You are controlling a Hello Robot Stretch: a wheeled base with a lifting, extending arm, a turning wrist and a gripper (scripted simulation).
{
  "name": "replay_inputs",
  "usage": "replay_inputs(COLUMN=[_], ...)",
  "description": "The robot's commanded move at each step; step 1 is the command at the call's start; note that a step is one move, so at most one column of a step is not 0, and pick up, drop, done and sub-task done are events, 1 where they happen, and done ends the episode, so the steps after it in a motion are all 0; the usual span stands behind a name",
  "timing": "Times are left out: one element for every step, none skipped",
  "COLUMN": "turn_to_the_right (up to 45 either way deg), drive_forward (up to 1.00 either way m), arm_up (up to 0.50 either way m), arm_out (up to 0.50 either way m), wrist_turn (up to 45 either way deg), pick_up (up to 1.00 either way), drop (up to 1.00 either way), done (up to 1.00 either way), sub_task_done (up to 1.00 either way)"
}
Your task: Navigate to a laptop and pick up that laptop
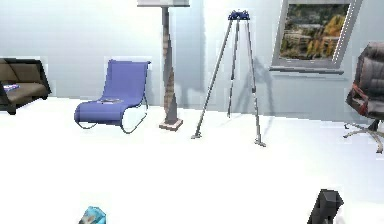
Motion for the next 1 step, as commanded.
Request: replay_inputs(turn_to_the_right=[0.0], drive_forward=[0.0], arm_up=[0.0], arm_out=[0.0], wrist_turn=[45.0], pick_up=[0.0], drop=[0.0], done=[0.0], sub_task_done=[0.0])
